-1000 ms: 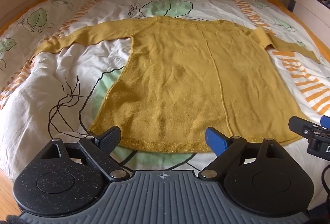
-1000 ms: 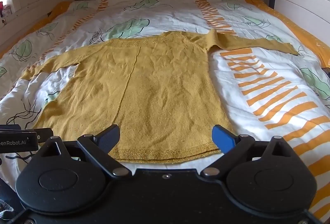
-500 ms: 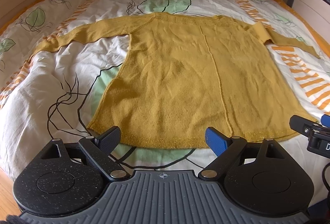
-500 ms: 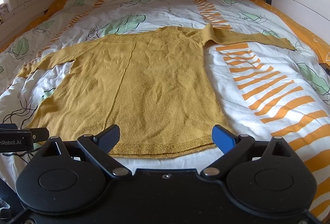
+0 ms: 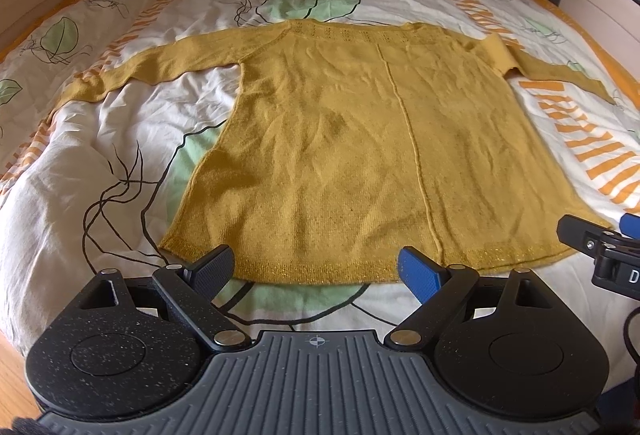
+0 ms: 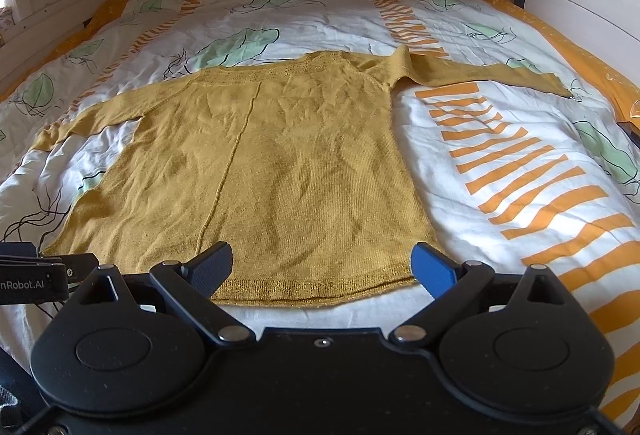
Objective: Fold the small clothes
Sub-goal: 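Move both tools over the spread yellow sweater toward its sleeves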
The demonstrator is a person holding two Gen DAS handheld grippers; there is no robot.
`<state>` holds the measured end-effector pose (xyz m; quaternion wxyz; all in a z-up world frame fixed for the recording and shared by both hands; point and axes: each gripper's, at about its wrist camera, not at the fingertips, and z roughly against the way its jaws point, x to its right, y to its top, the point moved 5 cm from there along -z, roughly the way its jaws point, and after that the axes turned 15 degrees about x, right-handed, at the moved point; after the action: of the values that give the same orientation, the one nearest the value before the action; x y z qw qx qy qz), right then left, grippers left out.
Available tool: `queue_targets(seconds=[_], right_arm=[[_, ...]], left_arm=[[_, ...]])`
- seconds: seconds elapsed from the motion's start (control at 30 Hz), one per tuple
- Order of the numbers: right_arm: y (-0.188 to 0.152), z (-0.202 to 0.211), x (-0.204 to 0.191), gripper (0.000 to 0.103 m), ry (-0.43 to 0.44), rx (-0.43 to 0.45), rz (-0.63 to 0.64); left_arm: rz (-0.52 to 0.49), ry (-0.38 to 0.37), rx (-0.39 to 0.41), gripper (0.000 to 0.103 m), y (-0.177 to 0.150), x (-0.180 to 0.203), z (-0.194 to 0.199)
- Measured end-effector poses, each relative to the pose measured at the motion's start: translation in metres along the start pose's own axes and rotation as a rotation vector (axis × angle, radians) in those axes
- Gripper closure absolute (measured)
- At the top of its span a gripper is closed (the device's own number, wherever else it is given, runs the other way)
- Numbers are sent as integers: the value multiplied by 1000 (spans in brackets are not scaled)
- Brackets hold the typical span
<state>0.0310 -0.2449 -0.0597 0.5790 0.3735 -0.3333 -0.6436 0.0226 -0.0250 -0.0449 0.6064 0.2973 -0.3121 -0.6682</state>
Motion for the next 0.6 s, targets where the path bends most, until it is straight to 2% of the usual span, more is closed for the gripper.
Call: queue_targets(seconds=[0.6], right_arm=[[-1, 0, 12, 6, -36, -5, -12]], left_arm=[[-30, -32, -5, 14, 1, 11, -1]])
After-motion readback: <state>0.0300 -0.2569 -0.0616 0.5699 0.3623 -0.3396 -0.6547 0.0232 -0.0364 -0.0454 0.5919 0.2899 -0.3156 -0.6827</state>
